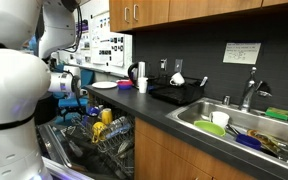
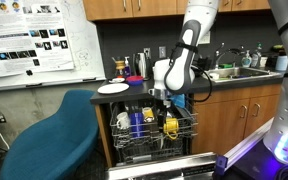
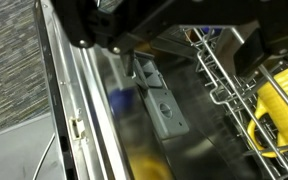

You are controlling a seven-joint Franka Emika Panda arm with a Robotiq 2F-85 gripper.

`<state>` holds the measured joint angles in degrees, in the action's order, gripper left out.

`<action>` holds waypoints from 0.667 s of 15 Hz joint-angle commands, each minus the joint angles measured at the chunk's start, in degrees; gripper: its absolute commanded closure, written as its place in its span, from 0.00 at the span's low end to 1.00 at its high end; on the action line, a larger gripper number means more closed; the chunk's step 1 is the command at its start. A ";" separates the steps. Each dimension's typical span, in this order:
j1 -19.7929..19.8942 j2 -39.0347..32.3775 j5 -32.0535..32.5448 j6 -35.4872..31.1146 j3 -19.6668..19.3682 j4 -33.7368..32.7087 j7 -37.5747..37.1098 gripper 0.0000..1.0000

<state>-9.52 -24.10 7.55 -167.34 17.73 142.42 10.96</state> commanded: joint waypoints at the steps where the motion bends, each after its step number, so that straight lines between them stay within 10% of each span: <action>1: 2.19 -1.27 -1.40 0.36 1.41 -1.19 2.35 0.00; 10: 4.42 -3.40 -1.67 -2.88 1.60 -1.41 2.01 0.00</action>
<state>-6.36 -26.23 7.27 -168.41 18.78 141.50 11.56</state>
